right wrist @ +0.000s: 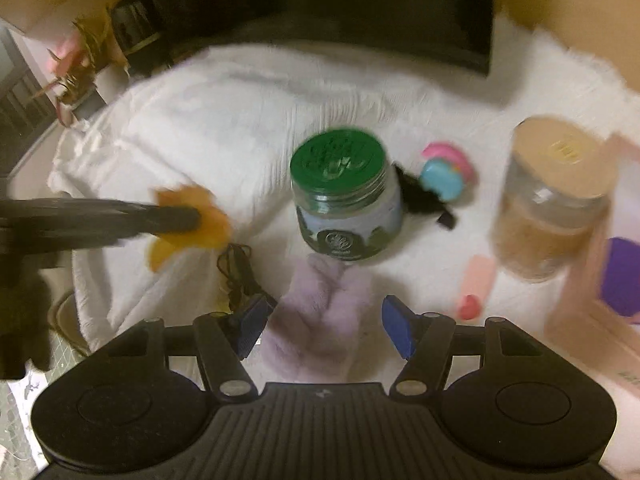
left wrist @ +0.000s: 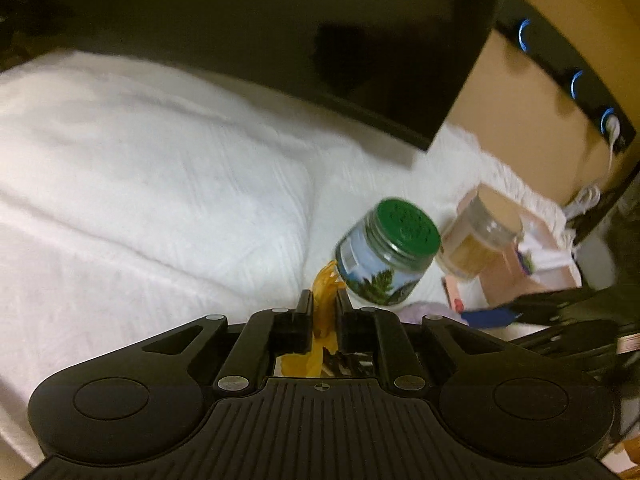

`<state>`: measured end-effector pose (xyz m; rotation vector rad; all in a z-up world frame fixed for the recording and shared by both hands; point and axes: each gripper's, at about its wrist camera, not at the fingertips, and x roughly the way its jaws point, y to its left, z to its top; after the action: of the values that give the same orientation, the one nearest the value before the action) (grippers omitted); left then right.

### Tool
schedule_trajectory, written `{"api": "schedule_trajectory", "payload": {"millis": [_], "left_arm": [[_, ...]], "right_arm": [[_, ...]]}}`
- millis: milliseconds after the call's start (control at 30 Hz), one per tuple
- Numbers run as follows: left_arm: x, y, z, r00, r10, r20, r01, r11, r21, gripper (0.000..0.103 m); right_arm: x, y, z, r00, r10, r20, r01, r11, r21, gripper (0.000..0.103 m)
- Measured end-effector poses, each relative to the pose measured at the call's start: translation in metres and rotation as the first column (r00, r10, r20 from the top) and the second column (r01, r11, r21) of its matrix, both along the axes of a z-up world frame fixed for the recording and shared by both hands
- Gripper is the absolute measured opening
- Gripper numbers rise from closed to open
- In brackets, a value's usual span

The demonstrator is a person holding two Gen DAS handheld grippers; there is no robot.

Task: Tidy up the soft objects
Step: 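Grasp the yellow flower with the left tool while the right tool grasps the lilac hair tie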

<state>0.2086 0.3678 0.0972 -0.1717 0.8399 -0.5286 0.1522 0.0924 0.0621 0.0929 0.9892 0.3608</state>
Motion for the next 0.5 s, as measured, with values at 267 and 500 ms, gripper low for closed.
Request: {"api": "schedule_trajectory", "payload": {"millis": [267, 500], "left_arm": [[0.004, 0.009, 0.031, 0.993, 0.069, 0.092, -0.068, 0.998, -0.01, 0.013], [0.018, -0.022, 0.077, 0.978, 0.041, 0.207, -0.04, 0.999, -0.008, 0.013]], "right_arm": [[-0.008, 0.018, 0.028, 0.993, 0.11, 0.04, -0.108, 0.993, -0.054, 0.03], [-0.018, -0.017, 0.102, 0.978, 0.088, 0.187, -0.081, 0.996, -0.047, 0.03]]}}
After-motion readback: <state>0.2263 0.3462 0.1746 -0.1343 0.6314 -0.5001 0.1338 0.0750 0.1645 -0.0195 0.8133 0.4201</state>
